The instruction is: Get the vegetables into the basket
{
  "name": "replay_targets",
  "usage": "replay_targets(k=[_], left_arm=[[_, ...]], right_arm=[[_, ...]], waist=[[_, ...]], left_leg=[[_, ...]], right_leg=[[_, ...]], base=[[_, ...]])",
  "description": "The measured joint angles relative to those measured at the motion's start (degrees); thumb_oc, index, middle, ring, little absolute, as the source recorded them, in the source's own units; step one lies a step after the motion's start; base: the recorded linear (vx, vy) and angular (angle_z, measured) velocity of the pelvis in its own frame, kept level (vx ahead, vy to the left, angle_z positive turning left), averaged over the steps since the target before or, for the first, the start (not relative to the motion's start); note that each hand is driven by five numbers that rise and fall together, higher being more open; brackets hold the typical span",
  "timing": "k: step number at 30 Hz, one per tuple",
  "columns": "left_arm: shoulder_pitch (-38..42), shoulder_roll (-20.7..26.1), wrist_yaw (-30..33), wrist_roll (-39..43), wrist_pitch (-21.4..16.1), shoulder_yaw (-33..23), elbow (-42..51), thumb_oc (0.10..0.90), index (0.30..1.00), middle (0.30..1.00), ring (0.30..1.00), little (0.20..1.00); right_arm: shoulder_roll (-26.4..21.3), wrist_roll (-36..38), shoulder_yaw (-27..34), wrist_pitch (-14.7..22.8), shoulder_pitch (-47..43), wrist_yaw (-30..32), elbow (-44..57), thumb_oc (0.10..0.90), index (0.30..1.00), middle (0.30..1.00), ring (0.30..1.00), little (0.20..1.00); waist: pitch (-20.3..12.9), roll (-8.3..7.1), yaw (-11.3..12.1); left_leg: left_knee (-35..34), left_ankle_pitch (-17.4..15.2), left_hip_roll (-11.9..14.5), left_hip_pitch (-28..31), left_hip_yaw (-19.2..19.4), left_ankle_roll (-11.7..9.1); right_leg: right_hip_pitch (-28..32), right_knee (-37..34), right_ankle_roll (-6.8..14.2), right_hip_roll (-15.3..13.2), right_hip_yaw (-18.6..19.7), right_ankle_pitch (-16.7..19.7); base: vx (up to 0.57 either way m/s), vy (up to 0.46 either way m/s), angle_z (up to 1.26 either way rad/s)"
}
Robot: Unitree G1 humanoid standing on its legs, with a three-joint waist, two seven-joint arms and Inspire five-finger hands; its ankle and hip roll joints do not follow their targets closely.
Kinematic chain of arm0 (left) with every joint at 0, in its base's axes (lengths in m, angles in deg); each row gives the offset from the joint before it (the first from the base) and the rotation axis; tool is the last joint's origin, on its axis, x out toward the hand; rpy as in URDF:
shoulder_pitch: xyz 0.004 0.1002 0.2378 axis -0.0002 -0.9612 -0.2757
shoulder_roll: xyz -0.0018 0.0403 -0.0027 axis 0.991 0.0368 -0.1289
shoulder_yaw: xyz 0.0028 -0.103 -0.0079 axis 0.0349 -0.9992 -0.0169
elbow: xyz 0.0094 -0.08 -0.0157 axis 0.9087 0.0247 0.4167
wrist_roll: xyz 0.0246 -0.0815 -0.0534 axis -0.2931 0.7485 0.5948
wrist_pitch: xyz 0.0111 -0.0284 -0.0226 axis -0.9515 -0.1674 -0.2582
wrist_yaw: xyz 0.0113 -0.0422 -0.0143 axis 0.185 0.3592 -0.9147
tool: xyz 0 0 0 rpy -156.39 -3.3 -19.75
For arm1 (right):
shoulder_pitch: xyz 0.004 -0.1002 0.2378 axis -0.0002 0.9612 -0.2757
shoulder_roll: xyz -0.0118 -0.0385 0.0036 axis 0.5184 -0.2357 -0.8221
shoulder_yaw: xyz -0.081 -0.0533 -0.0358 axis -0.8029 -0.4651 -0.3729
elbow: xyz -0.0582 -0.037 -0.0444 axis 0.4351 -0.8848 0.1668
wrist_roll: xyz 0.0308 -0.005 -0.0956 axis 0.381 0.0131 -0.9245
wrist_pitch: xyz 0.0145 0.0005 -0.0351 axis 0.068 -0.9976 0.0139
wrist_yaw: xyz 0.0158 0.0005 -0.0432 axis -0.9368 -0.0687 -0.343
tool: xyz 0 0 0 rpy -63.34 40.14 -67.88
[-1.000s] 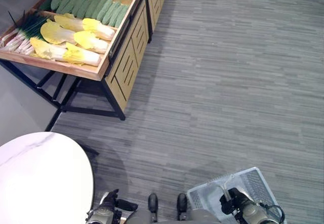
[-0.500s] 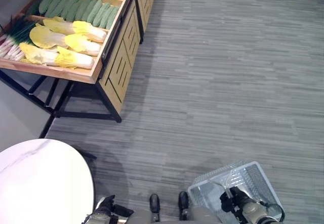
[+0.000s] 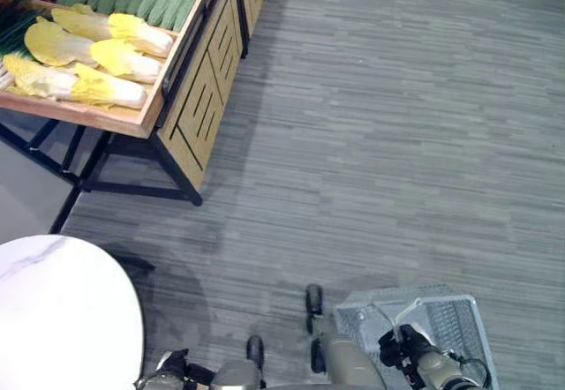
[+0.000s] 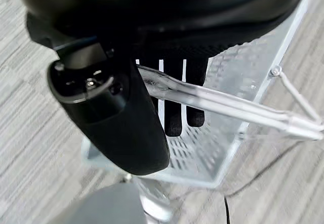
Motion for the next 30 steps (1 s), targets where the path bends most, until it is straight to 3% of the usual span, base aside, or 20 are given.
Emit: replay_targets(k=[2, 4, 9, 10, 11, 12, 13, 15, 16, 18, 20, 21, 22, 24, 25, 28, 30], left_arm=[[0.46, -0.06, -0.01, -0.04, -0.02, -0.11, 0.00, 0.900, 1.000, 1.000, 1.000, 1.000], [1.36, -0.22, -0.05, -0.04, -0.08, -0.62, 0.06, 0.900, 1.000, 1.000, 1.000, 1.000], [1.75, -0.77, -0.21, 0.00, -0.27, -0.51, 0.95, 0.900, 1.000, 1.000, 1.000, 1.000], [2.25, -0.89, -0.14, 0.08, -0.36, -0.76, 0.85, 0.900, 1.000, 1.000, 1.000, 1.000], [2.08, -1.41, -0.10, 0.22, -0.37, -1.29, 0.90, 0.900, 1.000, 1.000, 1.000, 1.000], [2.43, -1.19, 0.21, 0.37, -0.64, -2.16, 1.17, 0.900, 1.000, 1.000, 1.000, 1.000], [2.61, -1.32, 0.43, 0.70, -0.74, -2.20, 1.31, 0.900, 1.000, 1.000, 1.000, 1.000], [2.68, -1.17, 0.76, 1.46, -0.68, -2.22, 1.01, 0.900, 1.000, 1.000, 1.000, 1.000], [2.90, -0.65, 0.88, 2.15, -0.37, -2.23, 0.92, 0.900, 1.000, 1.000, 1.000, 1.000], [3.50, 0.53, 0.89, 2.39, -0.20, -1.68, 1.22, 0.900, 1.000, 1.000, 1.000, 1.000], [3.50, 0.92, 0.91, 2.45, -0.25, -1.70, 1.79, 0.900, 1.000, 1.000, 1.000, 1.000], [3.43, 1.01, 0.91, 2.45, -0.28, -1.74, 1.87, 0.900, 1.000, 1.000, 1.000, 1.000], [2.78, 1.12, 0.92, 2.47, -0.24, -1.79, 2.12, 0.900, 1.000, 1.000, 1.000, 1.000], [2.06, 1.12, 0.94, 2.80, -0.24, -1.86, 2.02, 0.900, 1.000, 1.000, 1.000, 1.000], [1.86, 1.08, 0.96, 2.86, -0.22, -1.91, 2.01, 0.900, 1.000, 1.000, 1.000, 1.000], [1.11, 0.95, 0.85, 2.85, -0.21, -1.93, 1.20, 0.900, 1.000, 1.000, 1.000, 1.000], [0.24, 0.84, 0.86, 2.78, -0.15, -1.93, 0.65, 0.900, 1.000, 1.000, 1.000, 1.000]], right_arm=[[-0.50, -0.08, -0.31, -0.03, -0.12, -0.48, 0.58, 0.400, 0.300, 0.300, 0.300, 0.300], [-0.91, -0.09, -0.48, -0.39, 0.33, -0.62, 0.35, 0.400, 0.300, 0.300, 0.300, 0.300], [-1.28, -0.05, -0.46, -0.12, 1.67, -0.68, 0.27, 0.400, 0.300, 0.300, 0.300, 0.300], [-1.05, -0.02, -0.64, -0.11, 2.27, -1.17, 0.19, 0.400, 0.300, 0.300, 0.300, 0.300], [-1.10, -0.03, -0.74, -0.20, 2.49, -1.26, -0.06, 0.400, 0.300, 0.300, 0.300, 0.300], [-1.03, 0.01, -0.21, -0.22, 3.09, -1.18, -0.13, 0.400, 0.300, 0.300, 0.300, 0.300], [-1.01, 0.06, -0.45, -0.15, 2.86, -1.21, -0.10, 0.400, 0.300, 0.300, 0.300, 0.300], [-0.93, 0.11, -2.57, 0.12, 2.30, -1.14, -1.29, 0.400, 0.300, 0.300, 0.300, 0.300], [-0.54, 0.70, -2.93, 0.54, 1.87, -1.19, -1.28, 0.400, 0.300, 0.300, 0.300, 0.300], [0.29, 1.87, -2.96, 0.36, 1.90, -1.29, -1.51, 0.400, 0.300, 0.300, 0.300, 0.300], [0.51, 2.07, -3.20, 0.37, 2.03, -1.36, -1.96, 0.400, 0.300, 0.300, 0.300, 0.300], [0.49, 2.06, -3.19, 0.36, 1.91, -1.36, -1.99, 0.400, 0.300, 0.300, 0.300, 0.300], [0.55, 2.06, -3.15, 0.44, 1.74, -1.29, -1.77, 0.400, 0.300, 0.300, 0.300, 0.300], [0.74, 2.06, -2.94, 0.38, 1.22, -1.19, -2.08, 0.400, 0.300, 0.300, 0.300, 0.300], [0.71, 2.05, -2.93, 0.35, 1.23, -1.15, -2.04, 0.400, 0.300, 0.300, 0.300, 0.300], [0.69, 2.03, -2.85, 0.25, 0.20, -0.86, -2.23, 0.400, 0.300, 0.300, 0.300, 0.300], [0.79, 2.01, -2.95, 0.23, -0.25, -0.90, -2.24, 0.400, 0.300, 0.300, 0.300, 0.300]], waist=[[0.04, 0.76, -0.26], [-0.06, 0.80, -0.33], [-1.22, 1.23, -0.60], [-1.90, 0.55, -0.59], [-2.35, 0.45, -0.24], [-2.45, 0.52, -0.22], [-2.55, 0.68, 0.14], [-2.59, 0.59, 0.22], [-2.78, -0.18, -0.24], [-2.72, -1.89, -0.33], [-1.93, -4.05, -0.51], [-1.89, -4.45, -0.56], [-2.14, -5.35, -0.58], [-1.96, -6.24, -0.58], [-2.08, -6.24, -0.65], [-2.33, -6.48, -0.76], [-2.53, -5.94, -0.75]], left_leg=[[0.51, -0.75, 2.03, 0.76, -0.15, -1.10], [2.07, -0.53, 3.09, 1.05, -0.21, -1.42], [7.12, -0.15, 4.26, -0.03, -3.69, -4.81], [19.81, -0.81, 3.10, -6.11, -6.25, -7.52], [25.11, -0.76, 3.04, -8.68, -6.74, -9.43], [35.43, -0.04, 2.88, -13.99, -7.94, -10.60], [42.17, 0.57, 2.92, -17.61, -7.83, -11.15], [48.94, 0.24, 3.41, -20.80, -5.88, -9.24], [47.13, -0.05, 3.35, -21.82, -3.21, -7.12], [40.70, -1.03, 2.48, -22.48, -0.31, -4.47], [27.20, -0.56, -1.12, -23.06, -0.65, -4.00], [23.92, 0.55, -2.10, -22.90, -0.67, -3.39], [17.32, 2.98, -3.78, -22.42, -0.79, -2.13], [10.70, 6.11, -5.34, -21.05, -1.64, -0.83], [8.07, 7.86, -5.88, -20.29, -2.24, -0.07], [-0.16, 13.60, -7.07, -18.66, -9.32, -0.01], [-0.16, 14.07, -6.51, -17.27, -9.72, 0.78]], right_leg=[[1.26, 0.00, -0.89, 1.49, -1.63, -0.41], [3.20, -0.01, -3.84, 2.34, -3.02, -1.60], [6.30, 0.07, -6.30, 2.95, -4.43, -4.18], [8.15, 0.04, -6.66, 1.36, -5.43, -5.80], [8.52, 0.13, -7.42, 1.32, -5.99, -6.26], [8.62, 0.96, -8.47, 1.26, -7.10, -6.96], [9.12, 1.20, -9.43, 1.63, -7.37, -7.58], [10.38, 0.95, -10.32, 2.31, -7.79, -8.00], [11.81, 0.50, -12.19, 2.43, -8.10, -9.65], [13.10, 0.24, -12.99, 2.15, -9.26, -9.69], [14.51, 0.24, -12.00, 1.45, -11.21, -10.55], [14.70, 0.34, -11.91, 1.36, -11.58, -10.61], [15.33, 0.30, -10.89, 1.25, -11.62, -11.22], [16.67, 0.23, -9.71, 1.21, -11.13, -11.95], [17.24, 0.22, -9.45, 1.23, -10.75, -12.13], [19.22, 0.19, -7.51, 1.11, -7.02, -13.49], [21.21, 0.18, -7.08, 0.95, -5.54, -14.77]], base=[[0.41, -0.148, 0.21], [0.43, -0.166, 0.48], [0.51, -0.275, 0.53], [0.42, -0.347, 0.67], [0.33, -0.328, 0.83], [0.17, -0.157, 0.35], [0.27, -0.234, 0.25], [0.20, -0.152, 0.01], [0.20, -0.129, 0.22], [0.19, -0.083, 0.38], [0.18, -0.014, 0.36], [0.20, 0.043, 0.17], [0.14, 0.033, 0.00], [0.20, 0.066, -0.09], [0.35, 0.172, -0.21], [0.28, 0.174, -0.35], [0.36, 0.247, -0.57]])
